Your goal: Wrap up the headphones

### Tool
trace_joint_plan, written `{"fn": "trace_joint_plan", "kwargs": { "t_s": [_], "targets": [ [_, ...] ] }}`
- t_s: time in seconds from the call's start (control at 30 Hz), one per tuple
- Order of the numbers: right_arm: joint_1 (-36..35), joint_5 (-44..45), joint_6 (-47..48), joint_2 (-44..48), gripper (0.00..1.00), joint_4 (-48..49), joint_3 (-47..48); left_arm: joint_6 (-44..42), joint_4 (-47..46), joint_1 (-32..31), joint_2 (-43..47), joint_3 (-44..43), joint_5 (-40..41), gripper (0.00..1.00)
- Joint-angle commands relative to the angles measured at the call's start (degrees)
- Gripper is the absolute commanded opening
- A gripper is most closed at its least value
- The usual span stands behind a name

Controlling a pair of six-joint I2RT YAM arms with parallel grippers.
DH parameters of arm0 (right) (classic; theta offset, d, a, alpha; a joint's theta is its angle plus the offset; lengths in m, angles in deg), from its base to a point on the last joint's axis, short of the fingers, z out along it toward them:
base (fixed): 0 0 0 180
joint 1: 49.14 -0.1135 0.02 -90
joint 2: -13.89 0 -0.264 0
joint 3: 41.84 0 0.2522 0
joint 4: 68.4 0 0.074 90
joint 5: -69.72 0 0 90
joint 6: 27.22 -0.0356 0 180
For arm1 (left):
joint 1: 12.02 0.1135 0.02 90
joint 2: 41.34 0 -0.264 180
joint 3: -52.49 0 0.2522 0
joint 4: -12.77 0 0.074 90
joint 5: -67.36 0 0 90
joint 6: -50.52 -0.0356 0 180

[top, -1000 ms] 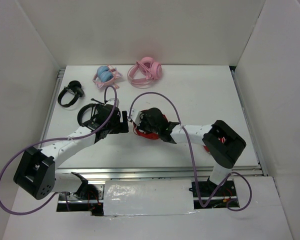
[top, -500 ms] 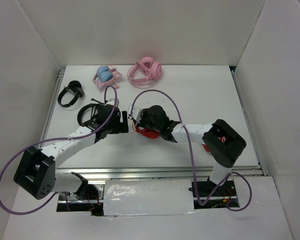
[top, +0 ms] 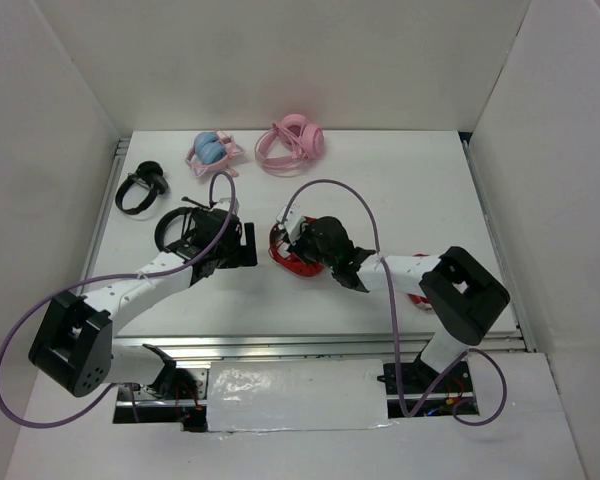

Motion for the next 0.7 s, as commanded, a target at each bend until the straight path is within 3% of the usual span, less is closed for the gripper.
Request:
{"fn": "trace_joint_plan", "kwargs": {
  "t_s": [0.0,0.17,0.3,0.67],
  "targets": [
    [1.1,2.6,-4.6,3.5,0.08,-1.1,-0.7,-0.1,-0.5,0.3,1.2,-0.9,0.5,0.94],
    [3.0,1.5,-7.3,1.8,0.09,-7.2,3.8,-0.1,0.6,0.3,1.9,-1.2,1.2,0.94],
    [3.8,4.0,-6.8,-1.2,0.03,-13.0,7.5,-0.3,1.0,0.2,2.8,-1.2,1.7,0.94],
    [5.1,6.7,-7.0,-5.5,0.01,-19.3,11.3,-0.9,1.3,0.3,1.9,-2.2,2.3,0.94]
  ]
}}
